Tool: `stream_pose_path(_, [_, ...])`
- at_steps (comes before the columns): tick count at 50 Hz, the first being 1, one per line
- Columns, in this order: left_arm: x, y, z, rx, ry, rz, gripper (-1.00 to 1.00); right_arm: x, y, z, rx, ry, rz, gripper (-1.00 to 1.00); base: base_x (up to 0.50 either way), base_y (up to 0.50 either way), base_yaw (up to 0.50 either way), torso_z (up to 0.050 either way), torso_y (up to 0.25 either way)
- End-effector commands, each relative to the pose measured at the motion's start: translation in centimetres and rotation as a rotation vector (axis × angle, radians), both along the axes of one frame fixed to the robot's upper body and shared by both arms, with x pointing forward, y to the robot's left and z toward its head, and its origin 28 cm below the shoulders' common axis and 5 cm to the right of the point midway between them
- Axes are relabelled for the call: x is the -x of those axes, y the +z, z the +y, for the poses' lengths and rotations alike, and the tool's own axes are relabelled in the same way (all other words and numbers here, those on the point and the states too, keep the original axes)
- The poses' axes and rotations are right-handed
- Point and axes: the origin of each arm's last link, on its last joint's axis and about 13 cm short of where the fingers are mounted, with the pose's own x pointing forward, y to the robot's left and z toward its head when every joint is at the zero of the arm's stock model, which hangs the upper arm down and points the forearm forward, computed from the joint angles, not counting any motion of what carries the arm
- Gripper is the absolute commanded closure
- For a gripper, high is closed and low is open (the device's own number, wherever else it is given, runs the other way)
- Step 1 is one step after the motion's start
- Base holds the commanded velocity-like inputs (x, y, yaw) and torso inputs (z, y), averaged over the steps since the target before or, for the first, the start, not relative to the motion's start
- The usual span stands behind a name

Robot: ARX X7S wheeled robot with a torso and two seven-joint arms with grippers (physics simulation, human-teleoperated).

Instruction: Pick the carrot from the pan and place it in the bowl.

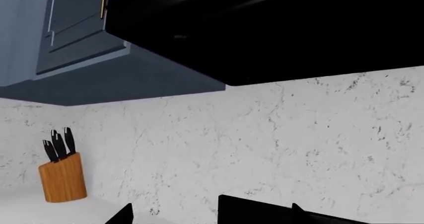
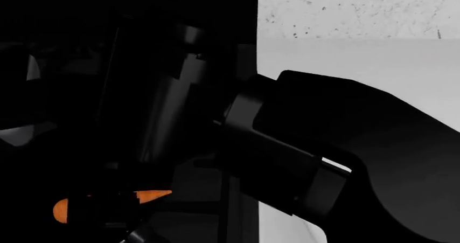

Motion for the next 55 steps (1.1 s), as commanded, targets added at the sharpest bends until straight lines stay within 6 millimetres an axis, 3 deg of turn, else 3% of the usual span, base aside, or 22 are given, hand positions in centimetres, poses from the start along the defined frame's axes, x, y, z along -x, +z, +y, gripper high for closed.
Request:
stream_pose_path(1, [0.2, -0.2, 0.2, 0.003, 0.005, 0.001, -1.00, -0.1, -0.4, 0.0, 0.000, -0.001, 0.003, -1.00, 0.00, 0.00, 0.00, 0.000, 0.000])
stream_pose_path(55, [0.0, -1.7, 1.0, 0.025, 0.026, 0.026, -1.00, -1.2, -2.9, -0.4, -0.006, -0.007, 0.041, -1.00, 0.00, 0.00, 0.00, 0.000, 0.000])
